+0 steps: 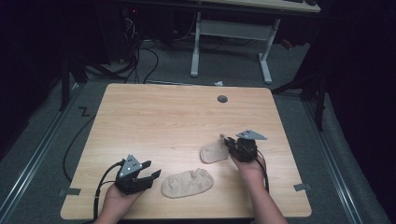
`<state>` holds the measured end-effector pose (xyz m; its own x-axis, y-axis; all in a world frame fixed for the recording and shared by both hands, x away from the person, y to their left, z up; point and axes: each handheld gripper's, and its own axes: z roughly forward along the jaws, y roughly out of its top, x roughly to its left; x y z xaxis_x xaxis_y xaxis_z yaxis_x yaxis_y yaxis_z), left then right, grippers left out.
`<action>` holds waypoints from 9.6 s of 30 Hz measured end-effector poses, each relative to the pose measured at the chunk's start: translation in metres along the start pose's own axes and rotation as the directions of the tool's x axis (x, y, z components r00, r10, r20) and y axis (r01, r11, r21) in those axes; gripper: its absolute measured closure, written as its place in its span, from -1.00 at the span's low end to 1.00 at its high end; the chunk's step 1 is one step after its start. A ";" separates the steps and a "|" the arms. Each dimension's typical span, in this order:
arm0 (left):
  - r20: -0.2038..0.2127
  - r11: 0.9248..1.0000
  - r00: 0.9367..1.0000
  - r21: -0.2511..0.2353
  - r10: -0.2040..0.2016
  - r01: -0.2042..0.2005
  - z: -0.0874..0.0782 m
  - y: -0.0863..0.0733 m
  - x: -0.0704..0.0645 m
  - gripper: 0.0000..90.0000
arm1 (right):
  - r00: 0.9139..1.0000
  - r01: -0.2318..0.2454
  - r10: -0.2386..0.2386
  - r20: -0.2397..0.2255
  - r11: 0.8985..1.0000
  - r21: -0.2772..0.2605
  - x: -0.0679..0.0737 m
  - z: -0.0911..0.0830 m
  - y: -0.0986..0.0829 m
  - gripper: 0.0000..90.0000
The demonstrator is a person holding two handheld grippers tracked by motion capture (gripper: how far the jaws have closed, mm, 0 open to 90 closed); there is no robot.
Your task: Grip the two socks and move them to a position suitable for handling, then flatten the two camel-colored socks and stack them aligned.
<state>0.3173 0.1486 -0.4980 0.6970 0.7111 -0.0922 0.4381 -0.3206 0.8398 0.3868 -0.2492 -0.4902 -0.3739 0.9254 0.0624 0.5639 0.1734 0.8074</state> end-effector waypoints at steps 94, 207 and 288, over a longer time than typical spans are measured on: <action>-0.076 0.993 0.997 0.108 -0.029 0.037 0.094 0.036 -0.001 0.15 | 0.993 0.064 -0.058 -0.102 0.996 0.054 0.008 0.010 -0.026 0.48; -0.002 0.997 1.000 0.070 0.023 -0.022 0.016 0.000 -0.048 0.94 | 0.934 0.298 -0.300 -0.196 0.954 -0.038 0.089 -0.064 -0.066 0.88; -0.223 0.999 0.974 0.021 -0.024 0.030 -0.003 -0.002 0.045 0.08 | 0.991 0.132 -0.132 -0.008 0.991 -0.028 0.005 -0.044 -0.057 0.48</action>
<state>0.3464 0.1834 -0.5018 0.5419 0.8404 0.0090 0.4708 -0.3124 0.8251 0.3205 -0.2695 -0.5096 -0.4507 0.8918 -0.0404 0.4892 0.2846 0.8245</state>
